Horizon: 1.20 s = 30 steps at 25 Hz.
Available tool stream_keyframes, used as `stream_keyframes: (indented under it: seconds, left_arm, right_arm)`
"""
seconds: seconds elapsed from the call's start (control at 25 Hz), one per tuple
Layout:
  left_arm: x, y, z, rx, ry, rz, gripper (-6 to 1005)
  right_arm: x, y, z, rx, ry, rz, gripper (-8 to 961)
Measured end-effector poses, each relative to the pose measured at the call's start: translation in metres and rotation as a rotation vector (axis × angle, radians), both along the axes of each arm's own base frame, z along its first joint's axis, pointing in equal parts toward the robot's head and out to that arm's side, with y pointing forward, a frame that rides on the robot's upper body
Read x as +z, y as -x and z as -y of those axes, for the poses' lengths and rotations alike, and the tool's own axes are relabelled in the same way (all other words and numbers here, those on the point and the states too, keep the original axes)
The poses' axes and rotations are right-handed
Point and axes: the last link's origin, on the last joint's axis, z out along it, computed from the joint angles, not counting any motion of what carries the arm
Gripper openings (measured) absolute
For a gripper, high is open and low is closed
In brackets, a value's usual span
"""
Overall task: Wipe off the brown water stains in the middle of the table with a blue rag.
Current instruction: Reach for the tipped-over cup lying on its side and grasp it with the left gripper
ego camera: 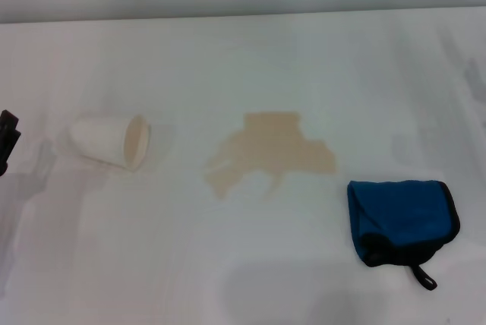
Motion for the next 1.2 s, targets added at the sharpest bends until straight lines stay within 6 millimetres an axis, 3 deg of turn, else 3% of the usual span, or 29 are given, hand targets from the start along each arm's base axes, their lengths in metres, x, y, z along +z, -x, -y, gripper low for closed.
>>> stream_keyframes:
  seconds: [0.56,1.2]
  left_arm:
    - [-0.003,-0.017,-0.035,-0.019,0.027,-0.009,888]
    - [0.005,-0.016,-0.037,-0.006,-0.025,0.028,887]
  right_arm:
    - [0.003,0.000,-0.007,-0.023,-0.012,-0.005,706]
    - [-0.008,0.003,-0.012,-0.038,0.013,-0.033,704]
